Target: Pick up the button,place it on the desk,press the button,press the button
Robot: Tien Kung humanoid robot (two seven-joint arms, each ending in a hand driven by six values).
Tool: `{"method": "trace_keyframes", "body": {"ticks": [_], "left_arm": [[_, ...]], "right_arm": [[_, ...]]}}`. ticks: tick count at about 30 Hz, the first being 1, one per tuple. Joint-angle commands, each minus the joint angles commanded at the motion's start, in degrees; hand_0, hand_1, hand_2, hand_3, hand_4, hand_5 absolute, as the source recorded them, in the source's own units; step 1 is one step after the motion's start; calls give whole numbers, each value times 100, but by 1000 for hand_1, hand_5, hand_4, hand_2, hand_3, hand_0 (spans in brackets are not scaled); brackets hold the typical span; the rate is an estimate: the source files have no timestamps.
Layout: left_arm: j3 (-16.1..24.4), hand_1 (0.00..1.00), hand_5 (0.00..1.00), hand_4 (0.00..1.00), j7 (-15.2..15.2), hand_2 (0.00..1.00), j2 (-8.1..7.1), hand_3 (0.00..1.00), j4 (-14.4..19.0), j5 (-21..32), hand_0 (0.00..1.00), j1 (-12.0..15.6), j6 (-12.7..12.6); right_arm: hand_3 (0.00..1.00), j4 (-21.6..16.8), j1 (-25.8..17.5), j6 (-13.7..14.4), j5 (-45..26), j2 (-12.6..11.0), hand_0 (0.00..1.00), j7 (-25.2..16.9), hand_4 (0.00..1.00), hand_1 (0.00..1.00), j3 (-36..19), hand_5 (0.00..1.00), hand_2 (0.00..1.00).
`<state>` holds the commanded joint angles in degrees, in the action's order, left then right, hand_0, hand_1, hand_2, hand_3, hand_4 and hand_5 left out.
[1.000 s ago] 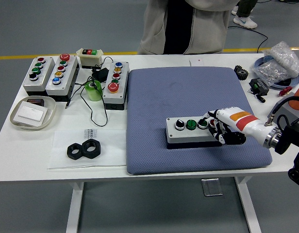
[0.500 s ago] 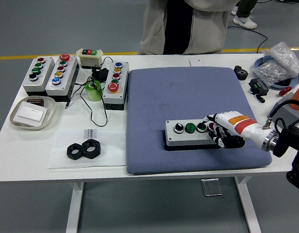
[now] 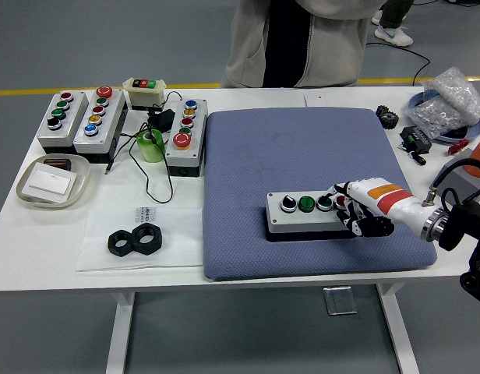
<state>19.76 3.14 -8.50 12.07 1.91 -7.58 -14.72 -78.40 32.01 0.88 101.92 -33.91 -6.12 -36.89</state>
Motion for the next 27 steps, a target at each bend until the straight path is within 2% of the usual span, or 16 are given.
{"method": "trace_keyframes", "body": {"ticks": [10,27], "left_arm": [[-10,827,998,629,4,859,0,826,1,26,759,-9,-3],[-10,827,998,629,2,860,0,826,1,29,759,-6,-4]], "right_arm": [[676,53,22,-46,5,16,339,29,488,99,69,2,210],[678,-135,-35,35,18,-50,338,-13,492,100,-90,2,210]]}}
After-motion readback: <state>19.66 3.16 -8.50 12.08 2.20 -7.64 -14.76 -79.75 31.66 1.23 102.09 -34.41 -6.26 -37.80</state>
